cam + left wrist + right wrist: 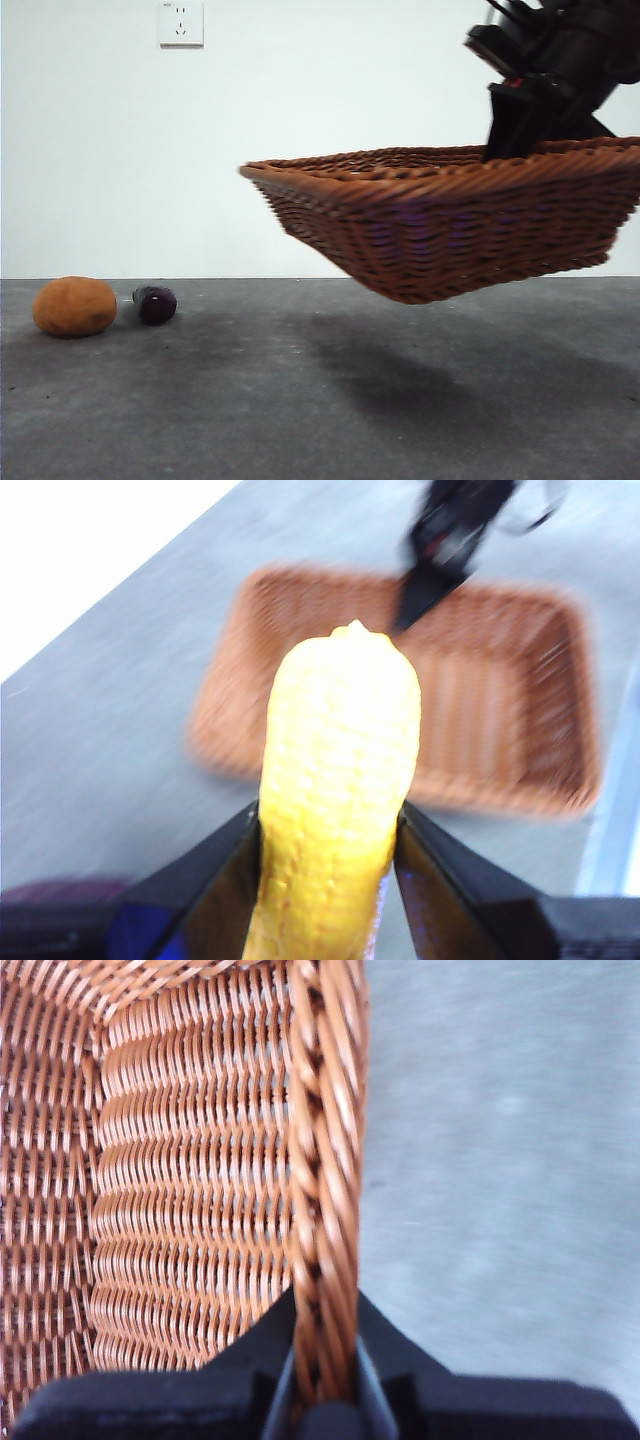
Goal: Help me put the vegetables on the table into the basket
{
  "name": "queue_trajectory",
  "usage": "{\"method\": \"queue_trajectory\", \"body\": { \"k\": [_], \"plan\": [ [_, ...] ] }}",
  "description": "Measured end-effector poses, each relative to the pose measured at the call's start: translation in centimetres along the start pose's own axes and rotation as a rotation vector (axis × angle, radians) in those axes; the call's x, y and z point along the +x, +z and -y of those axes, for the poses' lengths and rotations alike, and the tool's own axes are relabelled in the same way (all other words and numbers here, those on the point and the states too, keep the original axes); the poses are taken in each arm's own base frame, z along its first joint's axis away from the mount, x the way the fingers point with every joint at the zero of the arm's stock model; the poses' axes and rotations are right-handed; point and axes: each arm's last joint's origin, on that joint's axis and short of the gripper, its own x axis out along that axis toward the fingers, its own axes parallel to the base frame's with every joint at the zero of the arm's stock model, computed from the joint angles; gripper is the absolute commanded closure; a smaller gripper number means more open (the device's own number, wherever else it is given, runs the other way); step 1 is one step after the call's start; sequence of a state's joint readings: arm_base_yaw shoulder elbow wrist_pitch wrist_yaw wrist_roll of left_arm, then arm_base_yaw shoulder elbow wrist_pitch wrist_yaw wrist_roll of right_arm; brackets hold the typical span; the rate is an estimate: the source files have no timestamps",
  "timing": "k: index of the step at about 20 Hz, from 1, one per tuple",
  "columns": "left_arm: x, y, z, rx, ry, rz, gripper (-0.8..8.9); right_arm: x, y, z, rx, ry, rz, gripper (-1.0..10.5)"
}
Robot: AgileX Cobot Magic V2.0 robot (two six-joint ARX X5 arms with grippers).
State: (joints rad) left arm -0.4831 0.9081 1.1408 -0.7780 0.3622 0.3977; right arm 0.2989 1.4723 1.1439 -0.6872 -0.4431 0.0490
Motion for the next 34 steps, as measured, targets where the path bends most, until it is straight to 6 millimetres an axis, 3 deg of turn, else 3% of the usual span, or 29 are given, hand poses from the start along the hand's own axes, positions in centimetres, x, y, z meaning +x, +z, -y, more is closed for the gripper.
{"method": "queue_trajectory", "body": {
  "k": [5, 8, 11, 20, 23, 26, 31, 32, 34],
  "plan": [
    [7.4, 1.5, 1.9, 0.022, -0.181, -0.050, 8.20, 1.2, 0.8, -3.1, 0.002, 0.037, 0.073, 9.6],
    [11.8, 1.0, 2.5, 0.025, -0.225, -0.126, 8.20, 1.3, 0.7, -3.1, 0.039, 0.001, 0.075, 9.6],
    [14.3, 0.9, 2.1, 0.032, -0.199, -0.116, 8.20, 1.3, 0.6, -3.0, 0.063, -0.004, 0.065, 9.6],
    [18.3, -0.7, 2.4, 0.020, -0.232, -0.209, 8.20, 1.3, 0.6, -3.1, 0.058, -0.017, 0.066, 9.6],
    [18.4, -0.2, 2.7, 0.030, -0.238, -0.198, 8.20, 1.3, 0.4, -3.0, 0.073, -0.048, 0.054, 9.6],
    [17.9, 1.4, 2.3, 0.043, -0.217, -0.138, 8.21, 1.3, 0.4, -3.0, 0.076, -0.055, 0.049, 9.6],
    [19.3, 0.0, 2.3, 0.031, -0.190, -0.255, 8.10, 1.4, 0.6, -3.2, 0.065, -0.048, 0.069, 9.6],
    [19.5, -0.1, 2.4, 0.029, -0.192, -0.263, 7.56, 1.4, 0.6, -3.2, 0.064, -0.042, 0.068, 9.6],
    [19.6, -0.2, 2.4, 0.026, -0.196, -0.275, 4.44, 1.4, 0.6, -3.3, 0.062, -0.038, 0.067, 9.6]
  ]
}}
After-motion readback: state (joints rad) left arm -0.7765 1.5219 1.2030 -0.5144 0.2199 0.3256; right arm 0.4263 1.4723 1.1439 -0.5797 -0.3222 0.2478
